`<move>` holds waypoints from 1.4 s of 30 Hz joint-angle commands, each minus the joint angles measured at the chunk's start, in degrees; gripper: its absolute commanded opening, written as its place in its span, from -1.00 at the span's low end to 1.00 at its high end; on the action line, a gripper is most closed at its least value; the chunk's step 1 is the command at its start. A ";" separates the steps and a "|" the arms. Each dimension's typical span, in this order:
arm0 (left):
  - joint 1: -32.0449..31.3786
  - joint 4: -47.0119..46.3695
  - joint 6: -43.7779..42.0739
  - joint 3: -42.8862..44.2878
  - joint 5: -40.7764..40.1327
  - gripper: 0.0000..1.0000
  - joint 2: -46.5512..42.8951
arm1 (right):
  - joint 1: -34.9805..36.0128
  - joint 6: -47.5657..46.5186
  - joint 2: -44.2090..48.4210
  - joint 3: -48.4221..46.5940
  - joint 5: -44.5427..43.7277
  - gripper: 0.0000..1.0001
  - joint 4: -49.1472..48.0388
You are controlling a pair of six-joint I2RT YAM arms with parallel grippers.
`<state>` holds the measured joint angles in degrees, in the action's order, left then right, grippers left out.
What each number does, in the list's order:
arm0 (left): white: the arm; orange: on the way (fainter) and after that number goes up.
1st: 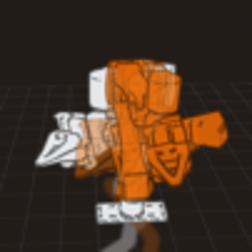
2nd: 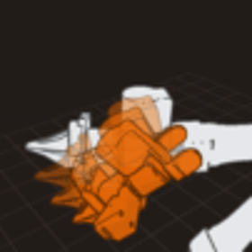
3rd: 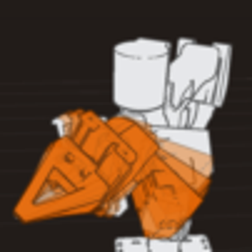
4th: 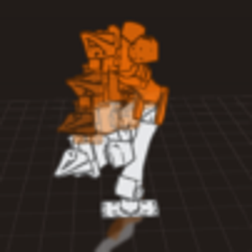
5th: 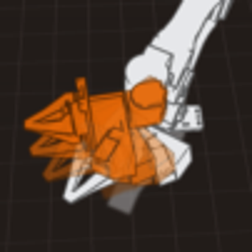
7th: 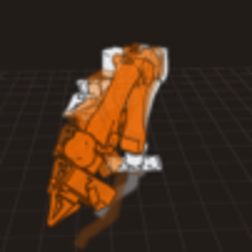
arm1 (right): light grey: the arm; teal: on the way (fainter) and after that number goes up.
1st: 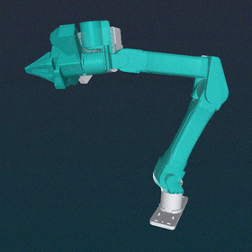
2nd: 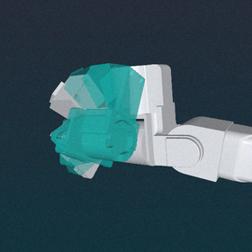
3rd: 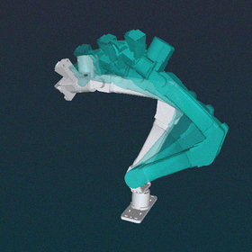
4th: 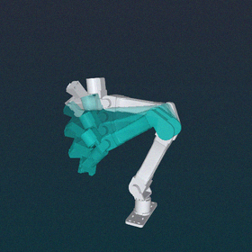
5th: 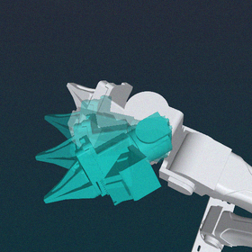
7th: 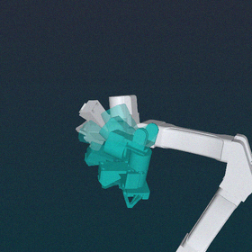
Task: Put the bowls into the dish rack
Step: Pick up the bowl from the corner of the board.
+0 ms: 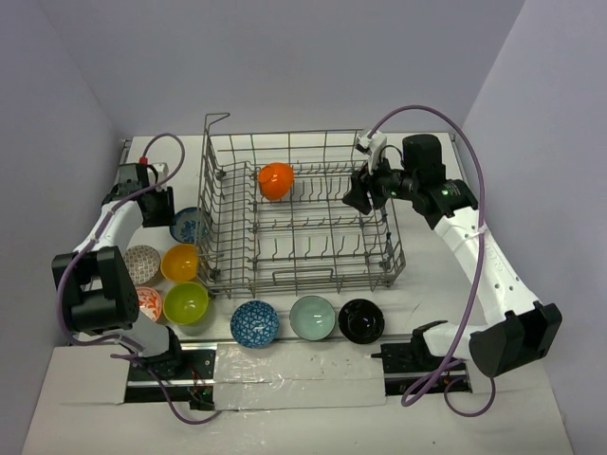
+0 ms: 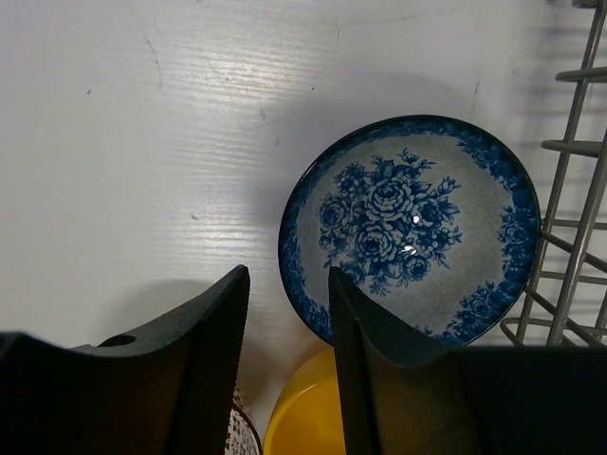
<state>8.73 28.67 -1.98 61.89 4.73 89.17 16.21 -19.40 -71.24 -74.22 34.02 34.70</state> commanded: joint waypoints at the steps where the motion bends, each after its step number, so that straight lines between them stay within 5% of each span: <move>1: -0.21 -1.86 -0.92 -0.89 1.77 -0.11 0.13 | -0.30 -0.90 0.32 0.74 -0.71 0.21 -1.74; 29: -0.56 -2.74 -0.57 -2.83 1.95 -0.24 2.94 | -0.30 -1.61 -0.47 1.53 -0.53 0.21 -1.83; 42: -1.09 -2.83 -0.57 -1.86 1.42 -0.48 4.53 | -0.30 -2.13 -0.12 1.97 -0.09 0.21 -1.91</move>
<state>8.36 27.16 -2.39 59.24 4.93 93.12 16.19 -20.71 -71.61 -72.47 33.85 34.59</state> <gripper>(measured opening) 0.265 0.605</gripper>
